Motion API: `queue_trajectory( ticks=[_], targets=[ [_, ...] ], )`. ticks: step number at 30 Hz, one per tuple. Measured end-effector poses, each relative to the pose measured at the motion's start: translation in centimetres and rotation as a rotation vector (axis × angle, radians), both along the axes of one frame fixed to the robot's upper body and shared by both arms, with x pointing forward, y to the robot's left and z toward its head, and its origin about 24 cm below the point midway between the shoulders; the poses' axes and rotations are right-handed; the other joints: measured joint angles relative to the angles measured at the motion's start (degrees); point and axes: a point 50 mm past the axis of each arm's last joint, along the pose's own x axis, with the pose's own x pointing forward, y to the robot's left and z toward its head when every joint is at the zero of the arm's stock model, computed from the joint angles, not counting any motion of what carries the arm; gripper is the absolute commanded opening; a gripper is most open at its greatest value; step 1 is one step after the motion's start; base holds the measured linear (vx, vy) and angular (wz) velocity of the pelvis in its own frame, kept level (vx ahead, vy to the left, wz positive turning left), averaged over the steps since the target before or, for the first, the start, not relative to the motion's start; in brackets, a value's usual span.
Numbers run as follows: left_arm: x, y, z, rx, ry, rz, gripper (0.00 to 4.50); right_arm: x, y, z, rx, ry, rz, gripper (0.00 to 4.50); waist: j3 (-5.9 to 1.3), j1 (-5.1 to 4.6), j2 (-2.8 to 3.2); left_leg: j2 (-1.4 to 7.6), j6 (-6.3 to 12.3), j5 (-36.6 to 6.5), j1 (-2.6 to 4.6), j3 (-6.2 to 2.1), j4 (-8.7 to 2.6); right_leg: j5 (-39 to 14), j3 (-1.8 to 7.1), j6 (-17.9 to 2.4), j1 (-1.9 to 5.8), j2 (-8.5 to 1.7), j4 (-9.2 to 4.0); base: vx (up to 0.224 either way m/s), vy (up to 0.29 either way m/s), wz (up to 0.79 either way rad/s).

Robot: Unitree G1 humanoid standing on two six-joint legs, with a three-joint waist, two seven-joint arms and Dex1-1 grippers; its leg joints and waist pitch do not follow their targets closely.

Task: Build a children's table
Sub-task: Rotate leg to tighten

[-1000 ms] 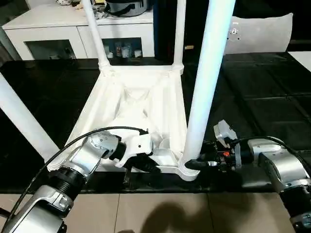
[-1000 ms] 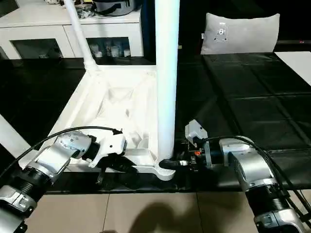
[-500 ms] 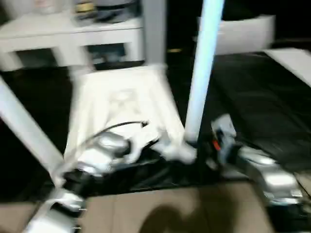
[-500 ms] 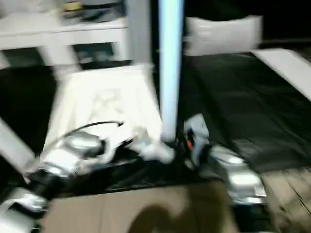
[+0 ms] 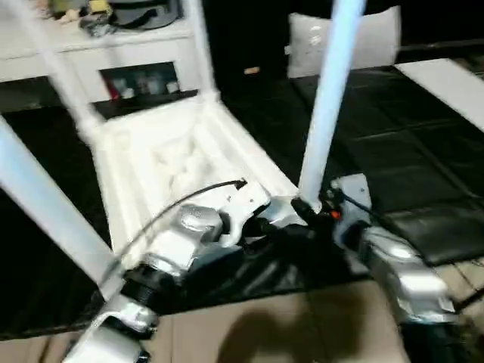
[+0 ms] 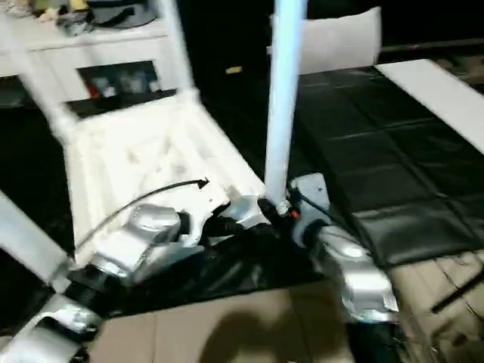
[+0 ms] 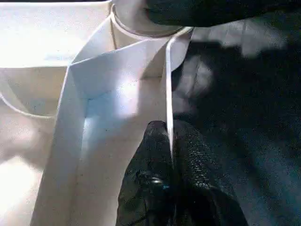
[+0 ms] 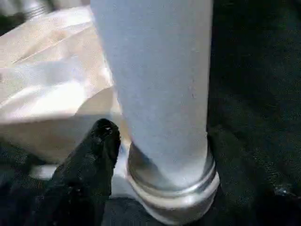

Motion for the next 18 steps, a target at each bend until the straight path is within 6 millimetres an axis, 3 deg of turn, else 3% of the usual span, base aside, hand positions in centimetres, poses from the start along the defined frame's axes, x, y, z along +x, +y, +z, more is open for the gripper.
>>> queue_trajectory(
  ticks=[3, 10, 13, 14, 18],
  targets=[
    [-0.1, 0.7, 0.4, 0.018, -0.031, -0.066, 0.0, -0.5, -1.6, 0.7, -0.014, -0.027, 0.116, 3.88, -0.04, 0.9, 0.02, 0.03, 0.2, -0.1, -0.86, 0.01, 0.24, -0.2, 0.0, -0.1, -0.86, -0.02, 0.34, 0.0, 0.0, 0.0],
    [-0.7, 3.0, 0.2, 0.067, -0.041, -0.189, 0.0, -1.9, -5.1, 2.4, -0.091, -0.035, 0.357, 4.03, 0.02, 2.18, -0.12, 0.18, 0.32, -0.2, -0.69, 0.27, 0.72, -0.5, 0.06, -0.3, -0.94, -0.01, 1.16, 0.0, 0.0, 0.0],
    [-1.2, 3.5, 0.0, 0.071, -0.036, -0.261, 0.0, -2.3, -5.0, 2.6, -0.092, -0.021, 0.478, 4.03, -0.03, 2.6, -0.31, 0.23, 0.3, 0.0, -0.6, 0.37, 0.73, -0.5, 0.06, -0.2, -0.91, 0.0, 1.25, 0.0, 0.0, 0.0],
    [-1.4, 3.7, 0.0, 0.071, -0.032, -0.282, 0.0, -2.4, -4.9, 2.6, -0.086, -0.016, 0.507, 3.76, -0.04, 2.69, -0.39, 0.24, 0.31, 0.0, -0.59, 0.39, 0.73, -0.5, 0.06, -0.2, -0.9, 0.01, 1.24, 0.0, 0.0, 0.0],
    [-1.9, 4.0, 0.0, 0.076, -0.013, -0.372, 0.0, -2.2, -4.2, 2.5, -0.061, 0.006, 0.623, 3.5, -0.09, 3.6, -0.52, 0.26, 0.3, 0.2, -0.55, 0.48, 0.74, -0.4, 0.19, -0.3, -0.85, -0.04, 1.25, 0.0, 0.0, 0.0]
  ],
)
